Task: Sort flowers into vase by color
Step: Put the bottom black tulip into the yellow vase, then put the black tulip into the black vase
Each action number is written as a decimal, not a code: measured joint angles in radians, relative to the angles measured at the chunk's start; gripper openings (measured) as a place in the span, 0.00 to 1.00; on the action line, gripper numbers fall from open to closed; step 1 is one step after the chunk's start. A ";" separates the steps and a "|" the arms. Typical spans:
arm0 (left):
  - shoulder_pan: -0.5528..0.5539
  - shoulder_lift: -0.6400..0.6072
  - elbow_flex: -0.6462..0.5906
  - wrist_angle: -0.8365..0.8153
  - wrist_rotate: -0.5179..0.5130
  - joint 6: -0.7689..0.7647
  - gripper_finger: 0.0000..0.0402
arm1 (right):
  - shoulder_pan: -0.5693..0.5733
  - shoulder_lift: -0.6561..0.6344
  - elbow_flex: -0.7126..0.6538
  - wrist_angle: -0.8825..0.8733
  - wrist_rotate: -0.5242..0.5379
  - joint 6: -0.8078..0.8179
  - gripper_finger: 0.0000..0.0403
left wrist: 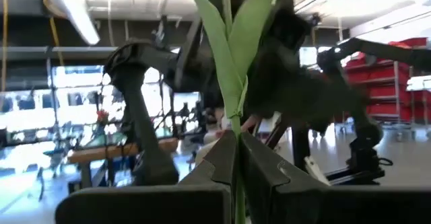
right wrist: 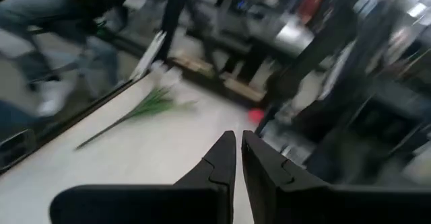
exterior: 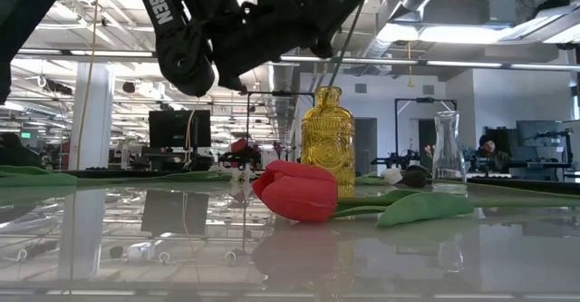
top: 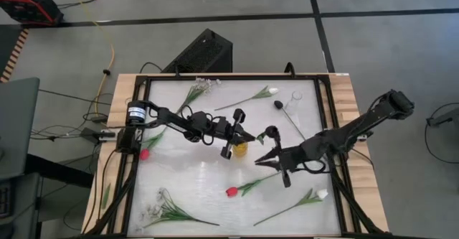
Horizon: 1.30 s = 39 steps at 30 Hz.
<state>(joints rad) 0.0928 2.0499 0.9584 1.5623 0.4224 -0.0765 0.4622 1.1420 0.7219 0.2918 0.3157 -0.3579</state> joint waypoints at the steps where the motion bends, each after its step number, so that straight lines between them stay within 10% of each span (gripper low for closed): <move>1: 0.006 0.000 -0.003 0.000 0.001 -0.014 0.00 | 0.000 -0.016 0.000 0.005 0.005 -0.030 0.13; 12: 0.027 0.000 -0.005 0.000 0.094 -0.050 0.04 | -0.172 -0.049 0.000 0.011 -0.115 -0.089 0.08; 22: 0.115 -0.086 -0.084 -0.091 0.186 -0.157 0.36 | -0.240 -0.049 0.000 0.021 -0.210 -0.054 0.07; 31: 0.156 -0.380 -0.131 -0.832 0.161 0.072 0.57 | -0.293 -0.050 0.000 0.021 -0.252 0.055 0.05; 39: 0.126 -0.668 -0.130 -1.541 -0.308 0.304 0.58 | -0.300 -0.123 0.067 -0.404 -0.281 0.297 0.08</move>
<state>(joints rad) 0.2188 1.3821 0.8288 0.0217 0.1148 0.2278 0.1619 1.0187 0.7894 -0.1127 0.0349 -0.0610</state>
